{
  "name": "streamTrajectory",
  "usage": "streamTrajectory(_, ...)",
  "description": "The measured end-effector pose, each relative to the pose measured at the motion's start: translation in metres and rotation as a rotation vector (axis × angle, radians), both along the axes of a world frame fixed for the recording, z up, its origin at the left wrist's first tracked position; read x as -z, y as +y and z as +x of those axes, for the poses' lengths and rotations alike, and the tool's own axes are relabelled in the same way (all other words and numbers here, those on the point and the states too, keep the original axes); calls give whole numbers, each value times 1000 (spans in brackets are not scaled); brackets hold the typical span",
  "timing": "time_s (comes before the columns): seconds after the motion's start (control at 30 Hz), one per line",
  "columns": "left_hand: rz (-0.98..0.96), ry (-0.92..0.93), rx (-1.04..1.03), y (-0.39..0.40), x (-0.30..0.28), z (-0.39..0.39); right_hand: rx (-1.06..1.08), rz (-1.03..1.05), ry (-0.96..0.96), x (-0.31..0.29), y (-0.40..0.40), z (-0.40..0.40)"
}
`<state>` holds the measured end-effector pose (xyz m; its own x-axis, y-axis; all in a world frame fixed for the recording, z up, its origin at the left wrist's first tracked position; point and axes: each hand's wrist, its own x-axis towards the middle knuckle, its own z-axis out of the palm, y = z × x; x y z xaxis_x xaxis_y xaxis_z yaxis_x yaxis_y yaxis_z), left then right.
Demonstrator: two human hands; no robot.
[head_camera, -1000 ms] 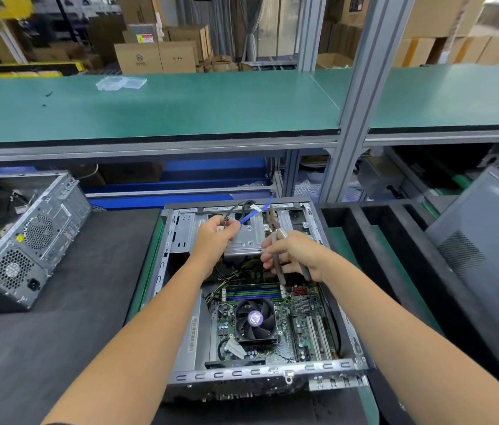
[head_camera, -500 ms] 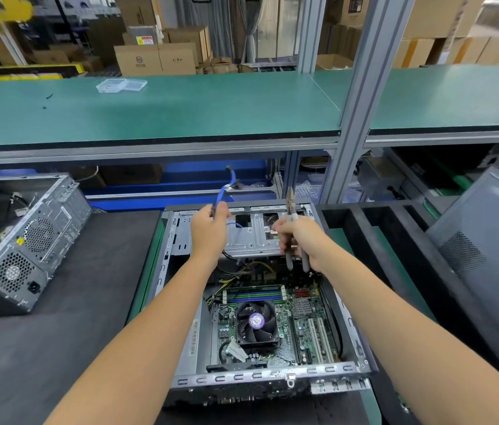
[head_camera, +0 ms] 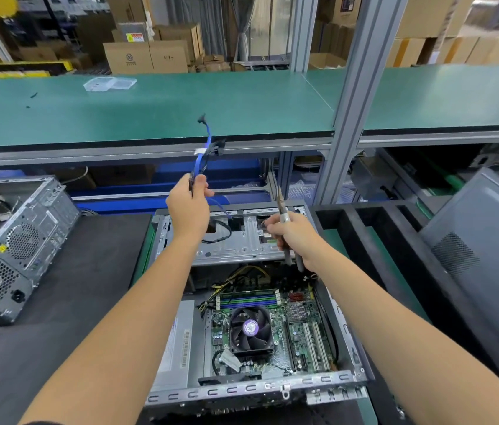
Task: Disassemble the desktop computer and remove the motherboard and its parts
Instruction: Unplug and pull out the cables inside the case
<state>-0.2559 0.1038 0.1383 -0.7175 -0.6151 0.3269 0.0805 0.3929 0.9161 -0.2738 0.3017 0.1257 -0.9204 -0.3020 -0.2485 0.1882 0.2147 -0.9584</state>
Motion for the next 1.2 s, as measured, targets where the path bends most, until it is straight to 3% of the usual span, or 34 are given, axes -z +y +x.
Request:
streamTrajectory(0.17,12,103,16,6,0,-1,15,-1,17,2,-2,-5)
streamTrajectory(0.33,280,-32,315,4,-3,-3,-15,94,64,-2,-8,-9)
streamTrajectory(0.57,410,18,462,0,-25,2,-121,115,148,-8,-18,-9)
streamTrajectory(0.67,374,36,525,-4,-36,4,-138,130,196,-14,-22,-8)
streamTrajectory(0.93,226,-36,321,19,-28,5,-573,288,-84,-31,7,-3)
streamTrajectory(1.07,249,-98,389,44,-21,2,-289,195,38,-39,28,-4)
streamTrajectory(1.2,309,-180,463,92,-17,-8,-214,62,151,-40,46,-4)
